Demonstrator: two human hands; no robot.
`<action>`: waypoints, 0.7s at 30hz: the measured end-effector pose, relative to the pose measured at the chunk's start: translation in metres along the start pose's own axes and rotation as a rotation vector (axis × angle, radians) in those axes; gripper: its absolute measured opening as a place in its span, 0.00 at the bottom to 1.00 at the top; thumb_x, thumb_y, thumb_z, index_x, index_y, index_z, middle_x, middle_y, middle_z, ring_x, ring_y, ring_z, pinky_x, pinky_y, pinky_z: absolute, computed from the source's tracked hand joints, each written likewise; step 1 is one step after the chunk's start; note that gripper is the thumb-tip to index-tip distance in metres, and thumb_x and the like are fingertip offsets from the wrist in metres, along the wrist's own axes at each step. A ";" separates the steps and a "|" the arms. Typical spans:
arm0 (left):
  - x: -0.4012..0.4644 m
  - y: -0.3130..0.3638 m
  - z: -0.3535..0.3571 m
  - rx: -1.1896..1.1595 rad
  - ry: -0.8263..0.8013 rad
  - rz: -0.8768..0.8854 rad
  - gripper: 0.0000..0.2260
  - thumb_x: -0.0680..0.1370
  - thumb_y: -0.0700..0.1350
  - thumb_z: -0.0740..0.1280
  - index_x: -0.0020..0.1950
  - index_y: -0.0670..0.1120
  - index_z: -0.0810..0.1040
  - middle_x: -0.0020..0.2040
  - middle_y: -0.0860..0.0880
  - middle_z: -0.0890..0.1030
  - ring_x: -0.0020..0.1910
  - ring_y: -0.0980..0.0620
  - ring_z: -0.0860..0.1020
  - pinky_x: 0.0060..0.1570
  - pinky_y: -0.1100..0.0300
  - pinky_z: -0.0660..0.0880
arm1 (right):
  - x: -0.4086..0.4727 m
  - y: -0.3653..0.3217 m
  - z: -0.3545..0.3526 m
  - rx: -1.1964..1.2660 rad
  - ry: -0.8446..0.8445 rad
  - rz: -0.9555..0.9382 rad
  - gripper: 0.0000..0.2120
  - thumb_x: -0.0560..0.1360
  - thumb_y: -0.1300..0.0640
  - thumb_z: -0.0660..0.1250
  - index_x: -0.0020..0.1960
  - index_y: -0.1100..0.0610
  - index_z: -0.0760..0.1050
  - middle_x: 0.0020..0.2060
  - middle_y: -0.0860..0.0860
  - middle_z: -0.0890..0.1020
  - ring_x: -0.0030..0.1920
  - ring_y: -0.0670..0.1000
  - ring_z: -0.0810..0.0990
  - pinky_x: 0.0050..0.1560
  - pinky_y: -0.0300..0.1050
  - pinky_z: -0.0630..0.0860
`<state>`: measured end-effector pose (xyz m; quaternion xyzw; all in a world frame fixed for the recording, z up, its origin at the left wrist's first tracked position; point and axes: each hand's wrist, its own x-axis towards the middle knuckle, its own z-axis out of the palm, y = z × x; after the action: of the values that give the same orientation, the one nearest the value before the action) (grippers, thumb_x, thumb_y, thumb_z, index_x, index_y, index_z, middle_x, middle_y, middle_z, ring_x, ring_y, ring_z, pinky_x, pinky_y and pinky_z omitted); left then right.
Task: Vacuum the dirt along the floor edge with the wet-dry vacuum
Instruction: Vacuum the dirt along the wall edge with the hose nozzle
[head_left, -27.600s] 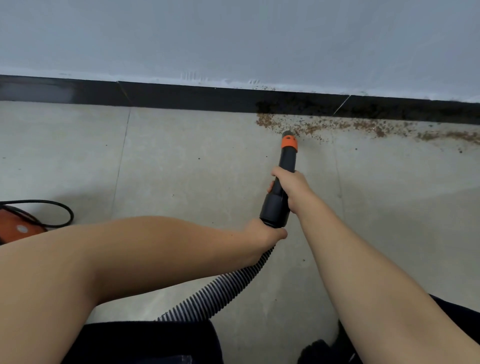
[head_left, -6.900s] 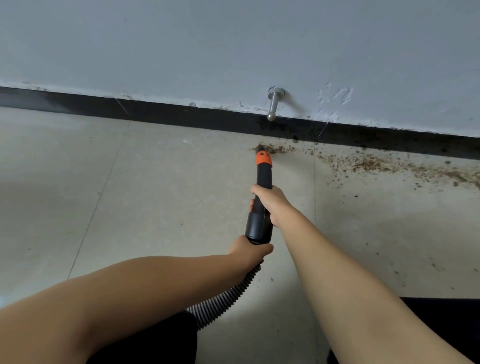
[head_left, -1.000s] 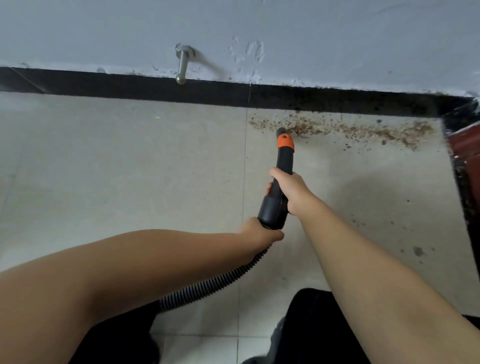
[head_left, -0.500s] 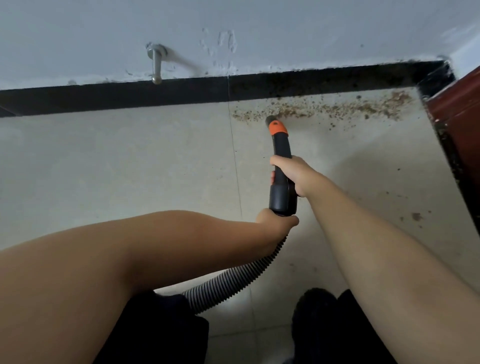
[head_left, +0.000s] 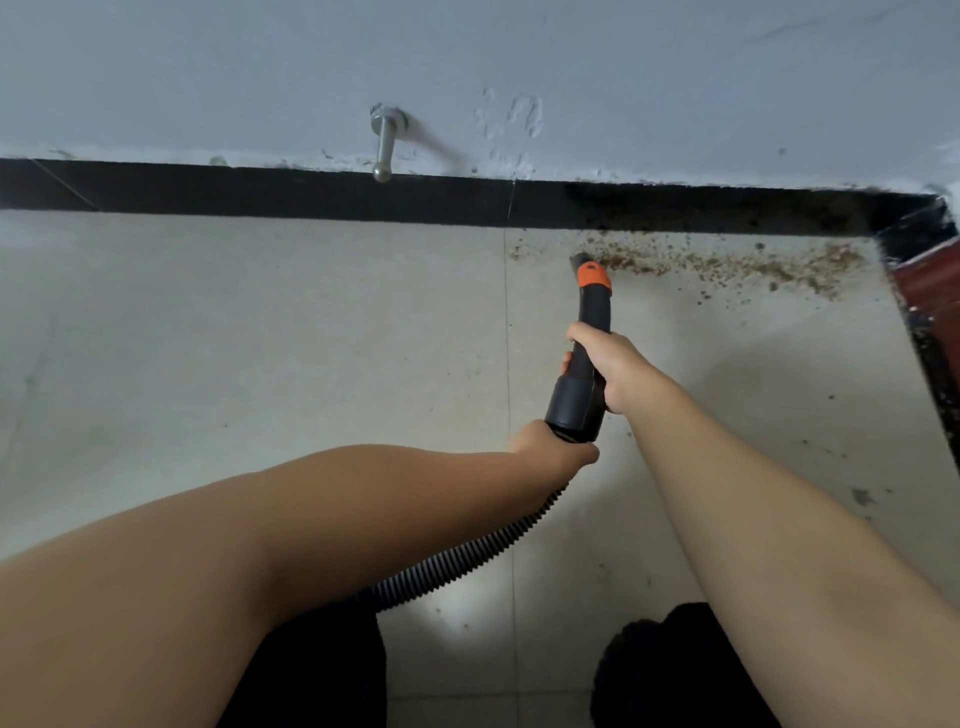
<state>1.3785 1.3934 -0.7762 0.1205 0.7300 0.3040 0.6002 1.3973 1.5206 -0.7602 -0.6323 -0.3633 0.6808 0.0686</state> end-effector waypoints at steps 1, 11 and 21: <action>0.001 0.003 0.006 0.016 -0.018 0.009 0.13 0.71 0.44 0.70 0.52 0.43 0.73 0.38 0.46 0.76 0.36 0.47 0.74 0.39 0.57 0.74 | 0.002 -0.001 -0.009 0.010 0.025 0.004 0.05 0.74 0.61 0.65 0.45 0.58 0.68 0.31 0.53 0.75 0.28 0.51 0.74 0.34 0.44 0.75; 0.012 0.029 0.037 0.036 -0.015 0.071 0.10 0.71 0.46 0.70 0.48 0.47 0.72 0.36 0.47 0.75 0.35 0.47 0.74 0.37 0.58 0.72 | 0.018 -0.021 -0.046 0.034 0.052 0.003 0.05 0.75 0.62 0.64 0.45 0.58 0.68 0.31 0.54 0.74 0.28 0.51 0.74 0.32 0.44 0.74; 0.001 -0.018 -0.011 -0.099 0.150 -0.006 0.12 0.71 0.43 0.69 0.53 0.42 0.73 0.38 0.45 0.75 0.34 0.47 0.73 0.37 0.57 0.72 | 0.007 0.004 0.038 -0.124 -0.174 -0.047 0.05 0.74 0.63 0.64 0.47 0.59 0.68 0.30 0.54 0.74 0.24 0.51 0.73 0.28 0.38 0.75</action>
<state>1.3717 1.3769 -0.7864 0.0650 0.7574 0.3461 0.5498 1.3631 1.5061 -0.7708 -0.5653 -0.4240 0.7074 0.0136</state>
